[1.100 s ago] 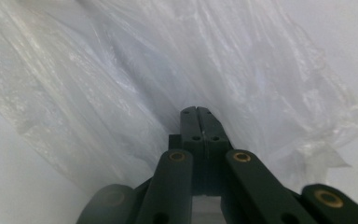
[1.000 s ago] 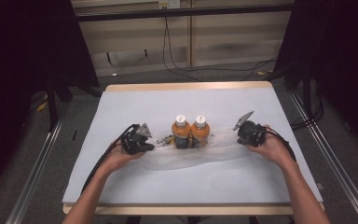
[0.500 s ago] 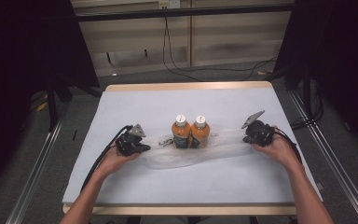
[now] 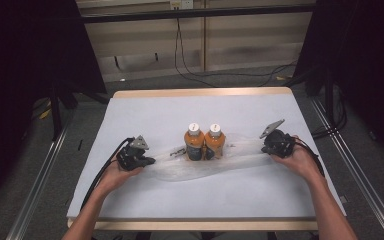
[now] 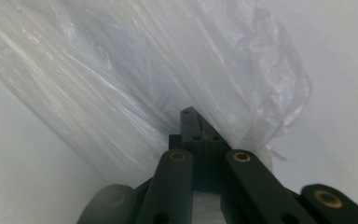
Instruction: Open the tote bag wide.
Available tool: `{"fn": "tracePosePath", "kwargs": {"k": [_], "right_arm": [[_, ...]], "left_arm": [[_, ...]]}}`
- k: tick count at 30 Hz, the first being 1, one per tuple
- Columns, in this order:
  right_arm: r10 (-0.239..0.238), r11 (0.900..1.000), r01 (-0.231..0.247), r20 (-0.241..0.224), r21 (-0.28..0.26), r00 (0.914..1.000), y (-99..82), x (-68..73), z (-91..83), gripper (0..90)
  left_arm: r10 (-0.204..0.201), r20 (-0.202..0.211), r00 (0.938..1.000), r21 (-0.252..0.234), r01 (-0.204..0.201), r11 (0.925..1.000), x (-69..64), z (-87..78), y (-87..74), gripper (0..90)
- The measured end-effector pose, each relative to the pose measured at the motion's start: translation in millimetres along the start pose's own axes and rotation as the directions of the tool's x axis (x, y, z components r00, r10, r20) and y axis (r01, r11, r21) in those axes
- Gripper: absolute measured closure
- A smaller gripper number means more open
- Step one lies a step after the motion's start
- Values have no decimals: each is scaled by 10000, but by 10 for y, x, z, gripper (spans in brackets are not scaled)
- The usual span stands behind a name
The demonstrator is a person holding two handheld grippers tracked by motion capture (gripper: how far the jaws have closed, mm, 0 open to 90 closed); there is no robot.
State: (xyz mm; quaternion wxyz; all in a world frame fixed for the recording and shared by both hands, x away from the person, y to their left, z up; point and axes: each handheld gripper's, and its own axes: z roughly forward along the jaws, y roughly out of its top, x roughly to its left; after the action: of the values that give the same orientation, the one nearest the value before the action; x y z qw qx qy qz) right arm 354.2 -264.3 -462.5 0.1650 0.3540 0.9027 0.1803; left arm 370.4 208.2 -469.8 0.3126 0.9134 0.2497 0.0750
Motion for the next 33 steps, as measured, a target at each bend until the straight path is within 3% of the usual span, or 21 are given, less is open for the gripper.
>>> {"fn": "tracePosePath", "kwargs": {"k": [1,2,6,8,9,10,12,14,17,22,23,26,28,31,33], "right_arm": [[-87,10000,87,95,-5,9999,-3,8,-1,900],[-20,9999,17,182,152,9998,4,26,-8,900],[-179,9994,167,398,311,9990,31,61,-5,900],[-247,9995,237,509,196,9984,41,72,2,900],[-97,9998,100,136,-196,9999,14,28,3,900],[-97,9998,100,136,-196,9999,14,28,3,900],[422,9970,-454,-513,-629,9978,-25,0,-4,900],[416,9959,-467,-655,-774,9970,-27,-8,-7,900],[566,9868,-724,-1105,-1446,9923,-7,-27,-47,900],[458,9822,-640,-1053,-1764,9934,15,-5,-103,900],[418,9771,-678,-1302,-2016,9906,23,-1,-128,900],[401,9721,-707,-1386,-2235,9895,38,3,-176,900],[495,9648,-869,-1534,-2483,9869,48,4,-217,882],[424,9546,-903,-1707,-2837,9844,79,-2,-266,876],[466,9490,-1005,-1825,-2989,9821,86,6,-279,863]], "left_arm": [[333,-10,9994,195,-333,9993,14,-24,-5,900],[333,-10,9994,195,-333,9993,14,-24,-5,900],[-415,247,9988,-182,419,9990,52,-22,-44,900],[-405,468,9981,-233,416,9989,95,-28,-63,900],[-560,690,9960,-423,590,9974,129,-19,-81,900],[-560,690,9960,-423,590,9974,129,-19,-81,900],[-646,695,9955,-703,695,9951,131,-9,-90,900],[-633,647,9959,-663,676,9955,125,-16,-87,900],[-598,708,9957,-952,664,9932,110,-46,-67,878],[-619,750,9953,-1249,710,9896,87,-80,-41,834],[-590,613,9964,-1309,666,9892,75,-85,-32,823],[-436,652,9969,-1624,537,9853,4,-113,11,807],[-239,633,9977,-1689,344,9850,-29,-136,49,806],[-156,683,9975,-2113,298,9770,-87,-175,115,798],[-78,691,9976,-2148,225,9764,-98,-192,128,797]]}}
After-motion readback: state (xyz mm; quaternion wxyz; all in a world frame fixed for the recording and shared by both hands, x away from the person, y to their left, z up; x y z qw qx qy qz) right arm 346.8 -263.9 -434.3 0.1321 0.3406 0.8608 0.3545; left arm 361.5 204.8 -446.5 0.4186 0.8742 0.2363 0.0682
